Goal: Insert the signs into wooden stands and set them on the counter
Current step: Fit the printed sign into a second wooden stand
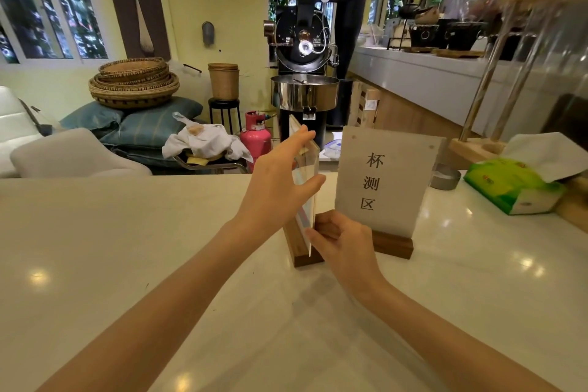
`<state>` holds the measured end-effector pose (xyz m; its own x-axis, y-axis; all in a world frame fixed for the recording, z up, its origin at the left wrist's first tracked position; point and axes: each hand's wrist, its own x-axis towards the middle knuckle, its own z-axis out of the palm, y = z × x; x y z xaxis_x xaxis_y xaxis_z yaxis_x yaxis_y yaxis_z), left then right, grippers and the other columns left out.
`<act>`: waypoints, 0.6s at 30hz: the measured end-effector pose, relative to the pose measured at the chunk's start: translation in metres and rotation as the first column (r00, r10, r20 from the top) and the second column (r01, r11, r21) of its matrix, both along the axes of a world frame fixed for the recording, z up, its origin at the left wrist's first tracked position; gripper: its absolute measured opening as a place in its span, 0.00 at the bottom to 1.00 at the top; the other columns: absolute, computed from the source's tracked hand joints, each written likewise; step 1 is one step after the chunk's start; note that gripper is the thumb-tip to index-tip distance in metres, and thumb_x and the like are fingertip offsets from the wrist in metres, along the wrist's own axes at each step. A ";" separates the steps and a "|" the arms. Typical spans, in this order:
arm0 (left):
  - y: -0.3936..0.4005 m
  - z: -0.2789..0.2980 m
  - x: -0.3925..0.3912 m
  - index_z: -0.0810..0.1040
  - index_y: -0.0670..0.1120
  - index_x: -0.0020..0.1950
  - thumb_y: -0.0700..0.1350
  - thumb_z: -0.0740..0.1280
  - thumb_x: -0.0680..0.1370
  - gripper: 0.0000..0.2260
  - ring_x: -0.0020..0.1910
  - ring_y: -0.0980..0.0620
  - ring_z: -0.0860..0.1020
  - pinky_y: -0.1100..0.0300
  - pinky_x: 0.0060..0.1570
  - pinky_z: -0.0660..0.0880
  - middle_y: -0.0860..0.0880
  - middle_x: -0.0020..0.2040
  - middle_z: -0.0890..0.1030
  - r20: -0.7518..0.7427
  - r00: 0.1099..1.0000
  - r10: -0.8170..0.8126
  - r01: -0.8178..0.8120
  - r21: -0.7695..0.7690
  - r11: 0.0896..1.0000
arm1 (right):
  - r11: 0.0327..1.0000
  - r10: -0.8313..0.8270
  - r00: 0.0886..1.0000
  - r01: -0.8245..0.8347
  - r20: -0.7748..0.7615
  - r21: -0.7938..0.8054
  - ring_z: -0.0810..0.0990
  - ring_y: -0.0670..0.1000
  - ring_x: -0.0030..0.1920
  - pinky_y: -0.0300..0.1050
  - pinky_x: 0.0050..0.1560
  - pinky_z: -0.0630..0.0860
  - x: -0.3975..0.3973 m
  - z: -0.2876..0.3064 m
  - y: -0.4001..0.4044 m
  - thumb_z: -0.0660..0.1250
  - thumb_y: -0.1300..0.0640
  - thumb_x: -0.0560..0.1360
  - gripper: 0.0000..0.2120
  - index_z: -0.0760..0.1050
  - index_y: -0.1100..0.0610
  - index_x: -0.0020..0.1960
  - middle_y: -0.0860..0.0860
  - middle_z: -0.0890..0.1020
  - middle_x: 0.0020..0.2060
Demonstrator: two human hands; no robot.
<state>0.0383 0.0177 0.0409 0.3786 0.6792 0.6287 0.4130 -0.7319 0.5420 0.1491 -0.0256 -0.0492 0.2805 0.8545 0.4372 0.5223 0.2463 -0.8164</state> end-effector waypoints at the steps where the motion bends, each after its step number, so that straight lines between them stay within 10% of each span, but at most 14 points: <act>1: 0.000 0.000 0.000 0.67 0.47 0.67 0.42 0.70 0.70 0.27 0.62 0.53 0.72 0.63 0.60 0.69 0.47 0.66 0.73 -0.001 1.000 0.002 -0.002 0.005 1.000 | 1.000 0.000 1.000 0.000 -0.002 -0.004 0.81 0.42 0.37 0.29 0.42 0.77 0.000 0.001 0.000 0.69 0.62 0.70 0.07 0.78 0.62 0.48 0.45 0.80 0.35; 11: -0.003 0.008 0.000 0.65 0.48 0.68 0.44 0.69 0.71 0.27 0.67 0.52 0.67 0.63 0.62 0.63 0.48 0.70 0.69 -0.061 0.998 0.017 -0.018 -0.008 1.000 | 0.991 -0.001 0.999 -0.005 -0.044 -0.135 0.81 0.48 0.49 0.41 0.54 0.77 0.031 0.012 -0.020 0.69 0.60 0.71 0.10 0.77 0.58 0.52 0.51 0.82 0.47; 18: -0.028 0.019 0.010 0.65 0.47 0.68 0.46 0.69 0.71 0.27 0.67 0.54 0.66 0.59 0.65 0.65 0.46 0.69 0.70 0.087 0.994 0.070 -0.078 0.099 0.992 | 0.976 -0.161 0.986 0.166 0.045 -0.140 0.81 0.46 0.41 0.28 0.37 0.76 0.089 0.017 -0.045 0.69 0.60 0.70 0.04 0.79 0.56 0.45 0.50 0.82 0.39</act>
<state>0.0487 -0.0105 0.0599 0.2736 0.6342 0.7232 0.4247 -0.7542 0.5007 0.2382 -0.0703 -0.0322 0.4090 0.8526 0.3253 0.5733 0.0373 -0.8185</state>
